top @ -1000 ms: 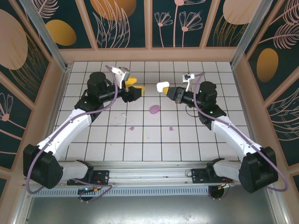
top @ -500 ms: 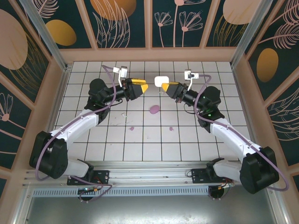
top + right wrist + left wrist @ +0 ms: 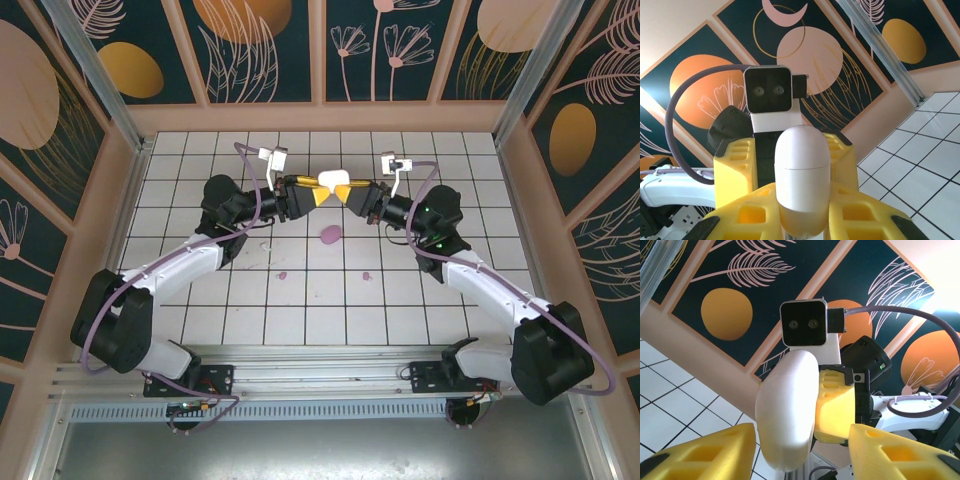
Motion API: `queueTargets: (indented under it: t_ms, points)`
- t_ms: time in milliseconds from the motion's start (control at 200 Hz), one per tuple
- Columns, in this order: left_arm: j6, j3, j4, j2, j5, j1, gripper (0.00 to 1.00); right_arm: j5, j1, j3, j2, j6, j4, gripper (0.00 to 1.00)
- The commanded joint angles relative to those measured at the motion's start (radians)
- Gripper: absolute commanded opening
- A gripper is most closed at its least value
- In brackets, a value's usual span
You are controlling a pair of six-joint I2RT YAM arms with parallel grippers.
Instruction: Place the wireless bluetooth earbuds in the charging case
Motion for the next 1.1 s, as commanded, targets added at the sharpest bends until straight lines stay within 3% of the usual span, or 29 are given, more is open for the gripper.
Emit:
queueTargets:
  t_ms: [0,190,515,726,766,891,1041,1096]
  points:
    - [-0.017,0.028,0.079,-0.008,0.021,-0.003,0.46,-0.042,0.013,0.034,0.000,0.005,0.054,0.09]
    - [-0.006,0.028,0.065,-0.022,0.019,-0.003,0.38,-0.032,0.024,0.024,-0.013,-0.001,0.048,0.08]
    - [0.027,0.037,0.009,-0.024,0.028,-0.009,0.37,-0.014,0.024,0.039,-0.005,-0.025,0.032,0.08]
    - [0.057,0.059,-0.060,-0.009,0.024,-0.011,0.16,-0.008,0.024,0.050,-0.007,-0.046,-0.004,0.08]
    - [0.074,0.058,-0.083,-0.011,0.023,-0.010,0.15,-0.004,0.024,0.054,-0.008,-0.057,-0.023,0.12]
    - [0.167,0.088,-0.173,-0.047,-0.010,-0.011,0.18,0.029,0.024,0.078,-0.035,-0.130,-0.151,0.37]
    - [0.326,0.122,-0.424,-0.105,-0.012,-0.009,0.09,0.116,0.016,0.104,-0.117,-0.283,-0.350,0.51]
    - [0.425,0.142,-0.568,-0.118,-0.035,-0.005,0.00,0.128,0.003,0.098,-0.142,-0.309,-0.385,0.55]
